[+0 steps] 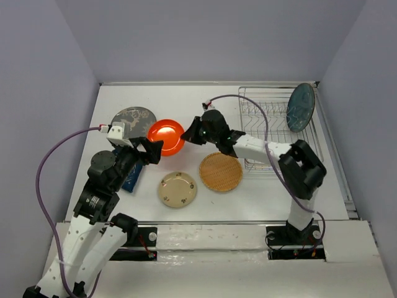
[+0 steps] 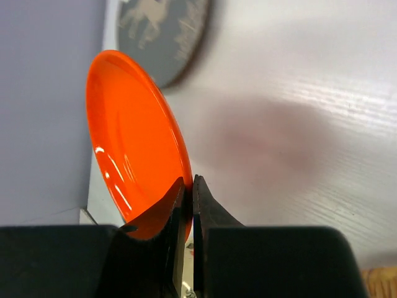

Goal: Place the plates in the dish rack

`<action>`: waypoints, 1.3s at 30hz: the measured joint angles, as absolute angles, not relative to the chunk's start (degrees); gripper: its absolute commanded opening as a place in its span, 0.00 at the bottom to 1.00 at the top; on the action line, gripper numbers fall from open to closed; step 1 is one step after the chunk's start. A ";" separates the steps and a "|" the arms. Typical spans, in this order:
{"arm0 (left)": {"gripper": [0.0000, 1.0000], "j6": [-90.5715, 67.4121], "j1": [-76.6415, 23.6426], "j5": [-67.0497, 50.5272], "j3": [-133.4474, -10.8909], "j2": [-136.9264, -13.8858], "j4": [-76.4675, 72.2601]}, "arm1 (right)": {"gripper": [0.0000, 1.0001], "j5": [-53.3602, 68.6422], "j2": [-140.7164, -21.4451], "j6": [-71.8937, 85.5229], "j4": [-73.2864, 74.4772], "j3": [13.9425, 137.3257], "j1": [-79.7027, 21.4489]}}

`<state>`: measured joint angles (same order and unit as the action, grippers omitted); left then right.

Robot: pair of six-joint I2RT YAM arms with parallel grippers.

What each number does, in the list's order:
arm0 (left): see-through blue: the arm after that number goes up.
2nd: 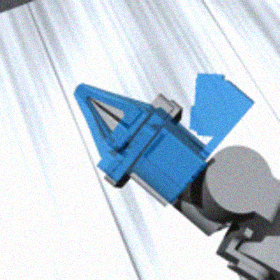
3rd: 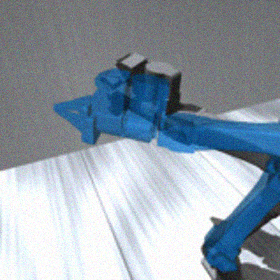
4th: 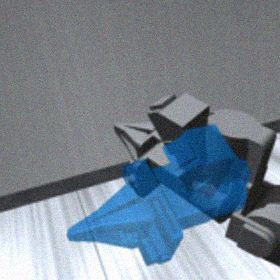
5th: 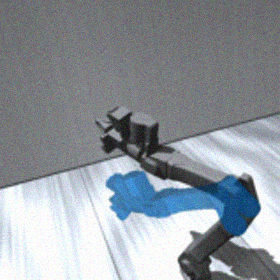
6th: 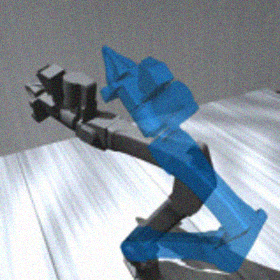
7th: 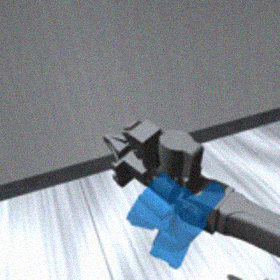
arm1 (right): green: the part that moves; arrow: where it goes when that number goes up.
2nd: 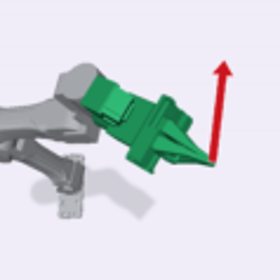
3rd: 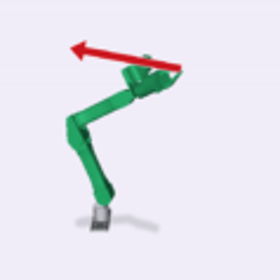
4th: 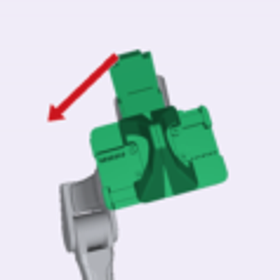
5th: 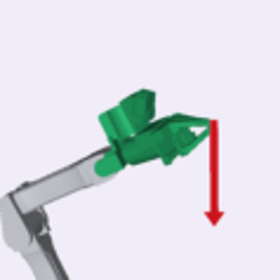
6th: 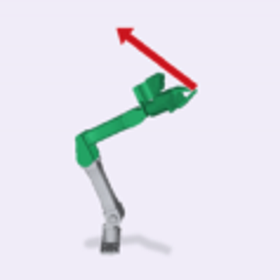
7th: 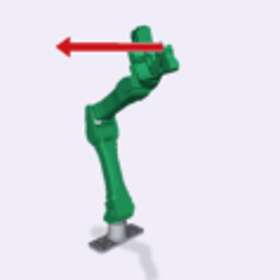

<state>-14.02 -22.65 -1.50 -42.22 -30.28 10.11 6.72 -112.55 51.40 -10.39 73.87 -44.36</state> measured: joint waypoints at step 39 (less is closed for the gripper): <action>0.99 -13.96 -30.89 -4.03 -42.06 -28.36 10.11 | 0.07 -41.82 -90.83 -9.89 10.20 77.03 -6.31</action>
<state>-13.96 -30.89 -4.03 -42.06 -28.36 10.11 -41.82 -90.83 -9.89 10.20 77.03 -6.31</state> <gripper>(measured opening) 0.989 0.102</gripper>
